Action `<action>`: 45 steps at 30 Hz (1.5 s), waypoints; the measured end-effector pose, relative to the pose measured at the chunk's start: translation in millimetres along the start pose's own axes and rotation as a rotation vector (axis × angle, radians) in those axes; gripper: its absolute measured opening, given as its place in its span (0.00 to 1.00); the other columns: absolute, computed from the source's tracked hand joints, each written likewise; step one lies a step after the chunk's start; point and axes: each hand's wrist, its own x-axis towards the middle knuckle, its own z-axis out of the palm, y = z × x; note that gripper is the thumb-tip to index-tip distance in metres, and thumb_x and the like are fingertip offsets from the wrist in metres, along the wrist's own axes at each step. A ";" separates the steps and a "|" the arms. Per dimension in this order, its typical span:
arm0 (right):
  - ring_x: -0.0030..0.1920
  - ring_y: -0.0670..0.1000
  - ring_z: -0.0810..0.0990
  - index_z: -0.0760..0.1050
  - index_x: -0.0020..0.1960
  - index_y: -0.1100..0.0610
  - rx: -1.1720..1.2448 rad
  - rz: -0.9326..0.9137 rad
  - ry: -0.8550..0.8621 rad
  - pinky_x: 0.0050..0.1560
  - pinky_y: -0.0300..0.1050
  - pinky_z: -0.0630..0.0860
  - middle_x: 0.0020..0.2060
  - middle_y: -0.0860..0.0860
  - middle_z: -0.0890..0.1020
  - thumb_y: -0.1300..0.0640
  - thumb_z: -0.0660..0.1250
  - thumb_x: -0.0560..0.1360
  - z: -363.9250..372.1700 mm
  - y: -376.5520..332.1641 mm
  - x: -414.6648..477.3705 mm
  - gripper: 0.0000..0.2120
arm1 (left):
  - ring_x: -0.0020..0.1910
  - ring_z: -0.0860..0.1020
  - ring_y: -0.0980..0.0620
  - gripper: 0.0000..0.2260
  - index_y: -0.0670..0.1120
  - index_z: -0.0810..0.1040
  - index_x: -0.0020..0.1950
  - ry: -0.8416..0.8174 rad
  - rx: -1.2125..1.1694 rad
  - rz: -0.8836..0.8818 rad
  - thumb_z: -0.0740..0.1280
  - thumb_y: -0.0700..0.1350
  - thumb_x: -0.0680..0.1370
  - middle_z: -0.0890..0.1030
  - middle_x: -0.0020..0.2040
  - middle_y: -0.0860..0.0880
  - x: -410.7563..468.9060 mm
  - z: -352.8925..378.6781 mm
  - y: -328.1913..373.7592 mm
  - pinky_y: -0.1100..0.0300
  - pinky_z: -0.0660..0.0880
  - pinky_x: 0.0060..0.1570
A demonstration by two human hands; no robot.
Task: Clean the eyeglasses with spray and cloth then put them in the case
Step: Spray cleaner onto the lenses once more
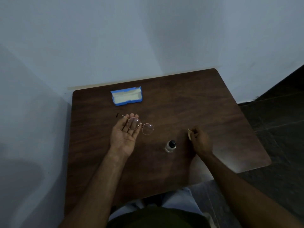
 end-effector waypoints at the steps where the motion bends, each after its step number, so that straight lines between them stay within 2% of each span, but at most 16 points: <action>1: 0.41 0.56 0.80 0.71 0.46 0.48 -0.029 -0.008 -0.005 0.41 0.53 0.78 0.40 0.50 0.81 0.47 0.63 0.82 1.5 -0.7 0.5 0.08 | 0.57 0.87 0.49 0.06 0.44 0.83 0.57 0.004 -0.002 0.003 0.69 0.41 0.82 0.89 0.51 0.48 -0.2 -1.3 -0.1 0.48 0.79 0.67; 6: 0.47 0.62 0.81 0.74 0.52 0.54 -0.160 -0.077 -0.027 0.45 0.54 0.77 0.47 0.56 0.82 0.47 0.61 0.84 6.8 -3.1 3.5 0.11 | 0.52 0.88 0.49 0.05 0.45 0.83 0.53 0.013 -0.007 0.008 0.67 0.41 0.82 0.89 0.49 0.48 -0.6 -3.1 -1.8 0.47 0.80 0.65; 12: 0.49 0.66 0.81 0.72 0.54 0.54 -0.278 -0.101 -0.082 0.45 0.55 0.76 0.56 0.58 0.77 0.48 0.61 0.84 8.2 -3.6 2.1 0.09 | 0.50 0.89 0.49 0.04 0.45 0.82 0.53 0.012 -0.008 -0.007 0.68 0.41 0.82 0.88 0.48 0.48 -1.0 -3.6 -3.7 0.47 0.81 0.61; 17: 0.47 0.65 0.81 0.72 0.57 0.53 -0.311 -0.060 -0.083 0.46 0.57 0.80 0.61 0.57 0.73 0.41 0.60 0.84 8.7 -1.5 -2.7 0.15 | 0.50 0.89 0.50 0.05 0.45 0.82 0.54 0.017 -0.014 -0.015 0.68 0.42 0.81 0.88 0.48 0.48 -2.2 -4.3 -3.0 0.47 0.82 0.60; 21: 0.48 0.62 0.81 0.72 0.60 0.55 -0.227 -0.046 0.027 0.42 0.50 0.73 0.63 0.56 0.73 0.43 0.61 0.84 3.1 -15.1 -7.9 0.16 | 0.49 0.89 0.50 0.04 0.45 0.83 0.51 0.010 -0.020 -0.027 0.68 0.42 0.81 0.88 0.45 0.48 -4.4 -3.7 -1.4 0.47 0.81 0.62; 23: 0.49 0.59 0.81 0.75 0.58 0.56 -0.119 -0.042 0.130 0.43 0.49 0.73 0.59 0.55 0.77 0.44 0.62 0.84 -0.7 -31.8 -9.9 0.15 | 0.49 0.89 0.51 0.04 0.45 0.83 0.50 0.007 -0.025 -0.032 0.68 0.42 0.81 0.88 0.45 0.49 -5.4 -3.9 -0.4 0.47 0.81 0.63; 25: 0.46 0.56 0.82 0.79 0.53 0.55 0.067 -0.049 0.151 0.44 0.51 0.77 0.48 0.52 0.82 0.44 0.62 0.83 -3.3 -53.5 -13.3 0.15 | 0.49 0.89 0.51 0.04 0.45 0.83 0.51 -0.005 -0.030 -0.042 0.68 0.42 0.81 0.88 0.45 0.49 -6.5 -3.1 0.4 0.47 0.81 0.62; 28: 0.36 0.51 0.80 0.82 0.45 0.59 0.425 -0.047 -0.050 0.37 0.48 0.77 0.36 0.50 0.82 0.47 0.64 0.84 -9.8 -98.2 -27.9 0.18 | 0.50 0.89 0.51 0.04 0.45 0.83 0.51 -0.021 -0.022 -0.058 0.68 0.42 0.80 0.88 0.46 0.49 -7.3 -2.4 1.8 0.47 0.82 0.60; 30: 0.29 0.49 0.76 0.82 0.45 0.65 0.605 -0.042 -0.198 0.28 0.44 0.73 0.32 0.53 0.79 0.49 0.66 0.84 -15.8 -127.2 -39.3 0.19 | 0.49 0.89 0.51 0.04 0.45 0.83 0.51 -0.034 -0.024 -0.071 0.69 0.42 0.80 0.87 0.47 0.49 -7.2 -2.2 3.2 0.48 0.83 0.57; 32: 0.24 0.48 0.72 0.81 0.43 0.65 0.696 -0.017 -0.312 0.23 0.40 0.68 0.29 0.55 0.77 0.52 0.68 0.83 -22.1 -149.2 -47.5 0.17 | 0.48 0.88 0.52 0.04 0.45 0.83 0.50 -0.056 -0.033 -0.079 0.69 0.43 0.80 0.87 0.47 0.49 -7.9 -1.3 6.5 0.48 0.84 0.54; 34: 0.22 0.48 0.70 0.81 0.42 0.63 0.739 -0.005 -0.364 0.21 0.39 0.66 0.29 0.57 0.76 0.55 0.69 0.82 -26.4 -162.3 -50.5 0.15 | 0.47 0.88 0.53 0.05 0.45 0.83 0.48 -0.078 -0.036 -0.076 0.68 0.43 0.81 0.86 0.45 0.49 -9.6 0.1 11.0 0.50 0.85 0.53; 36: 0.23 0.49 0.70 0.82 0.42 0.64 0.794 0.002 -0.375 0.22 0.40 0.66 0.32 0.59 0.76 0.57 0.69 0.82 -27.7 -168.9 -50.3 0.13 | 0.47 0.88 0.53 0.06 0.45 0.83 0.49 -0.091 -0.037 -0.062 0.67 0.43 0.81 0.86 0.45 0.49 -10.9 1.6 16.2 0.50 0.85 0.53; 38: 0.25 0.49 0.72 0.81 0.43 0.66 0.844 0.012 -0.372 0.23 0.41 0.68 0.31 0.57 0.77 0.59 0.70 0.81 -27.9 -173.1 -49.4 0.12 | 0.49 0.88 0.52 0.06 0.45 0.83 0.51 -0.104 -0.029 -0.029 0.67 0.44 0.82 0.87 0.46 0.49 -10.7 2.9 18.6 0.49 0.84 0.56; 41: 0.26 0.49 0.74 0.81 0.43 0.66 0.919 -0.008 -0.347 0.24 0.42 0.71 0.31 0.56 0.78 0.61 0.69 0.81 -28.4 -178.8 -46.7 0.10 | 0.59 0.86 0.49 0.12 0.43 0.84 0.59 -0.120 -0.019 0.036 0.67 0.49 0.84 0.88 0.57 0.46 -10.9 6.2 17.1 0.49 0.80 0.65; 43: 0.27 0.50 0.76 0.80 0.44 0.66 0.939 -0.090 -0.320 0.26 0.43 0.74 0.31 0.56 0.79 0.62 0.69 0.82 -30.2 -182.7 -46.1 0.10 | 0.66 0.83 0.46 0.21 0.42 0.81 0.68 -0.138 -0.054 0.033 0.64 0.55 0.84 0.85 0.65 0.43 -13.1 5.4 13.6 0.50 0.75 0.71; 45: 0.28 0.51 0.76 0.79 0.45 0.66 0.909 -0.201 -0.282 0.27 0.44 0.76 0.31 0.55 0.79 0.61 0.68 0.82 -32.9 -185.1 -46.1 0.10 | 0.70 0.80 0.43 0.25 0.38 0.78 0.71 -0.150 -0.141 -0.001 0.61 0.56 0.84 0.83 0.68 0.39 -17.1 2.5 8.2 0.48 0.72 0.74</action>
